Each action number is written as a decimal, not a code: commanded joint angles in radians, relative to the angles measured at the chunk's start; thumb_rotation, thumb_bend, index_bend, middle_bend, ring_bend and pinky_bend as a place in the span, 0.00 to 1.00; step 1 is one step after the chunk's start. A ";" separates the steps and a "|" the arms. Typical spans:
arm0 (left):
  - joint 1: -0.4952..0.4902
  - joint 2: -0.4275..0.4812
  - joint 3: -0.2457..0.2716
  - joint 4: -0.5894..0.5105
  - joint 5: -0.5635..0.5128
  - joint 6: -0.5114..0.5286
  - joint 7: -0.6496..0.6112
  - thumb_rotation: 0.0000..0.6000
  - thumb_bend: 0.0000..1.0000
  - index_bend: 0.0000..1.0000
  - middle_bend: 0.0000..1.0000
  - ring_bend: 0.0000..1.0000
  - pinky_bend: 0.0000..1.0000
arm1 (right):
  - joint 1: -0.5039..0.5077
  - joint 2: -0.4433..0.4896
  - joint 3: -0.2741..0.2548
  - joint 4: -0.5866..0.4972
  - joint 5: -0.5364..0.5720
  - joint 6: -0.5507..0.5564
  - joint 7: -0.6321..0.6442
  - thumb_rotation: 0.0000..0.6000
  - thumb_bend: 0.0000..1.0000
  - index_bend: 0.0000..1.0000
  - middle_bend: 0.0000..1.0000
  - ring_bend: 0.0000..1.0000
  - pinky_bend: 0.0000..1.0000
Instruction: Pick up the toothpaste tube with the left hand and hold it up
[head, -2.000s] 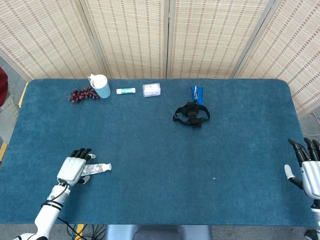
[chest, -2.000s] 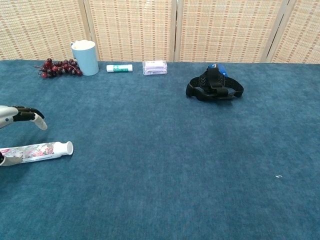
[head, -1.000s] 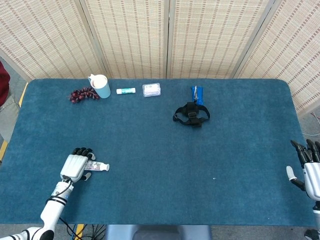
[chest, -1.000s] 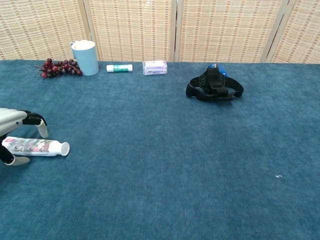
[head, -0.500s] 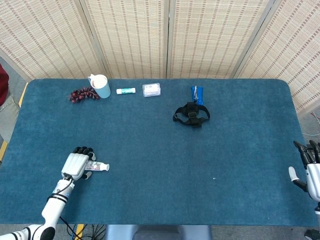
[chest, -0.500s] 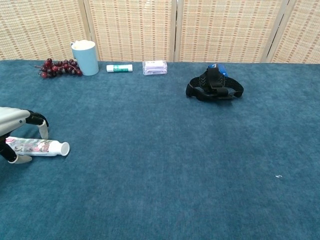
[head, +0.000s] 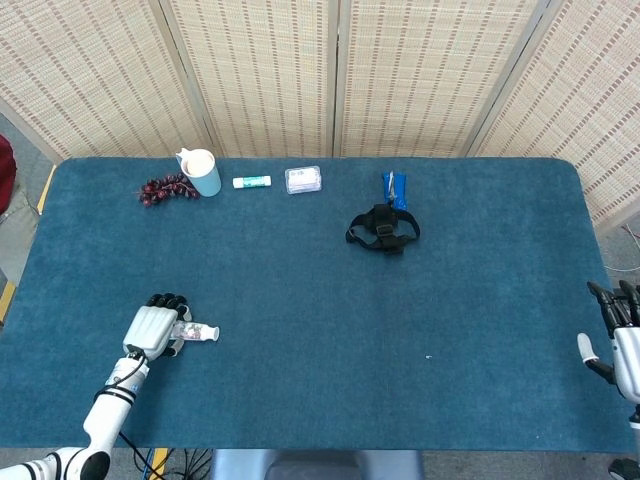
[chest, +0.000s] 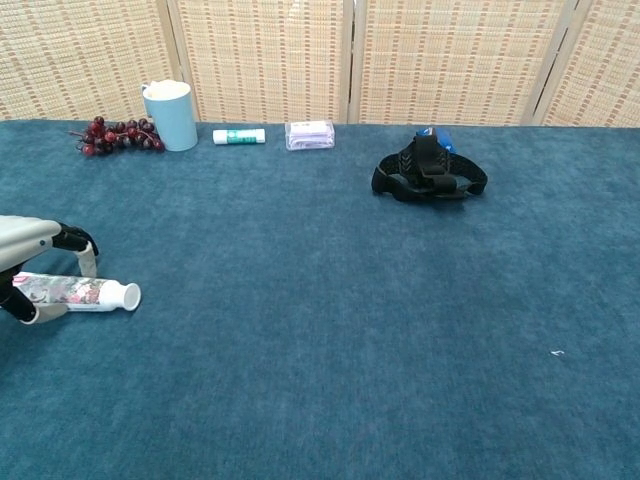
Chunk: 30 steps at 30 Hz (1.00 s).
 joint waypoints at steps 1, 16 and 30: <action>-0.001 -0.003 0.001 0.004 -0.001 -0.001 -0.004 1.00 0.25 0.39 0.20 0.13 0.11 | 0.000 0.000 0.000 0.000 0.001 -0.002 0.000 1.00 0.33 0.13 0.24 0.04 0.00; 0.012 -0.046 0.009 0.098 0.070 0.029 -0.148 1.00 0.31 0.50 0.47 0.33 0.18 | -0.001 0.001 0.000 -0.006 0.001 -0.003 -0.009 1.00 0.33 0.13 0.24 0.04 0.00; -0.006 0.048 0.004 0.046 0.218 0.081 -0.303 1.00 0.37 0.55 0.60 0.40 0.23 | 0.028 0.025 -0.004 -0.054 -0.051 -0.019 -0.016 1.00 0.33 0.13 0.24 0.04 0.00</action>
